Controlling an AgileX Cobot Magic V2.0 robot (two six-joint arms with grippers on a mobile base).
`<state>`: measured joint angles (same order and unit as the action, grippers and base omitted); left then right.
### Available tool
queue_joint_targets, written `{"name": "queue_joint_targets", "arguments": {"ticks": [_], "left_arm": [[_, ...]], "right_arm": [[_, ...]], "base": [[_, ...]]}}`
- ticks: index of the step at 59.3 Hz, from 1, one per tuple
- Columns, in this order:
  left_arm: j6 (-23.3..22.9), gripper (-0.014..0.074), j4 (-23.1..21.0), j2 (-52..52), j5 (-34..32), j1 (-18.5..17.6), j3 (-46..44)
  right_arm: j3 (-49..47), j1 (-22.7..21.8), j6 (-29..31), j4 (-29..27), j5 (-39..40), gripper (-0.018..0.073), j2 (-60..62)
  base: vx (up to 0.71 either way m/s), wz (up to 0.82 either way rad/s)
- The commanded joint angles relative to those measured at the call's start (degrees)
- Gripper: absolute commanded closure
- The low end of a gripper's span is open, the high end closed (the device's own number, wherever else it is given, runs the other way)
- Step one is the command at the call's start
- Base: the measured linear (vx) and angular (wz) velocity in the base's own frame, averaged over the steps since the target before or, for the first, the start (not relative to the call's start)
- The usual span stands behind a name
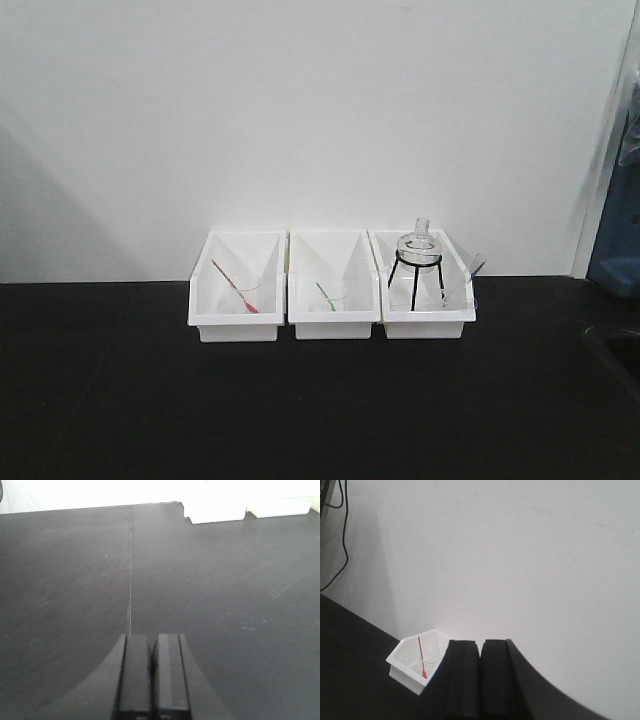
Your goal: Grab transparent chemical and place on left bench
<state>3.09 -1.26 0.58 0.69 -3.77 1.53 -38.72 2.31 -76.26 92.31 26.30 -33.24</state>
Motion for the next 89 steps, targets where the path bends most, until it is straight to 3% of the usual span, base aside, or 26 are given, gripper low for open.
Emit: {"name": "queue_joint_targets", "arguments": {"ticks": [1,5,8,12,14,17,22,26,32,40,46,53,58,62,70,89], "left_arm": [[-0.4,0.06,0.0,1.1,-4.5,-0.1,0.9],[-0.4,0.06,0.0,1.1,-4.5,-0.1,0.9],[-0.4,0.06,0.0,1.1,-4.5,-0.1,0.9],[-0.4,0.06,0.0,1.1,-4.5,-0.1,0.9],[-0.4,0.06,0.0,1.1,-4.5,-0.1,0.9],[-0.4,0.06,0.0,1.1,-4.5,-0.1,0.9],[-0.4,0.06,0.0,1.1,-4.5,-0.1,0.9],[-0.4,0.06,0.0,1.1,-4.5,-0.1,0.9],[-0.4,0.06,0.0,1.1,-4.5,-0.1,0.9],[-0.4,0.06,0.0,1.1,-4.5,-0.1,0.9],[-0.4,0.06,0.0,1.1,-4.5,-0.1,0.9],[-0.4,0.06,0.0,1.1,-4.5,-0.1,0.9],[-0.4,0.06,0.0,1.1,-4.5,-0.1,0.9],[-0.4,0.06,0.0,1.1,-4.5,-0.1,0.9],[-0.4,0.06,0.0,1.1,-4.5,-0.1,0.9],[-0.4,0.06,0.0,1.1,-4.5,-0.1,0.9]], "right_arm": [[-1.6,-0.4,0.7,-1.7,-2.5,0.0566,0.8],[-1.1,-0.4,3.4,-7.7,-5.7,0.0566,0.8],[-0.4,-0.4,10.5,-16.8,-10.8,0.0566,0.8],[0.3,-0.4,25.4,-37.6,-22.5,0.0566,0.8],[0.2,-0.4,34.4,-50.9,-31.1,0.0566,0.5],[0.0,-0.7,47.1,-62.9,-40.5,0.0566,0.5],[0.3,-0.7,66.0,-75.2,-51.9,0.0566,0.1],[1.3,-0.7,73.7,-82.0,-54.1,0.0566,0.0],[5.3,-0.7,79.4,-91.0,-49.3,0.0566,0.3],[16.7,-0.5,78.9,-96.5,-34.6,0.0566,6.1],[27.1,-0.5,75.9,-96.8,-23.9,0.0566,12.2],[37.3,-0.4,73.1,-96.7,-17.4,0.0566,19.6],[41.1,-0.4,72.8,-96.5,-16.7,0.0566,24.1],[40.7,-0.4,73.5,-95.2,-21.9,0.0566,28.0],[40.8,-0.4,73.2,-93.1,-24.9,0.0566,34.8],[40.9,0.1,73.0,-92.3,-25.3,0.0566,34.6]], "base": [[0.0,0.0],[0.0,0.0],[0.0,0.0],[0.0,0.0],[0.0,0.0],[0.0,0.0],[0.0,0.0],[0.0,0.0],[0.0,0.0],[0.0,0.0],[0.0,0.0],[0.0,0.0],[0.0,0.0],[0.0,0.0],[0.0,0.0],[0.0,0.0]]}}
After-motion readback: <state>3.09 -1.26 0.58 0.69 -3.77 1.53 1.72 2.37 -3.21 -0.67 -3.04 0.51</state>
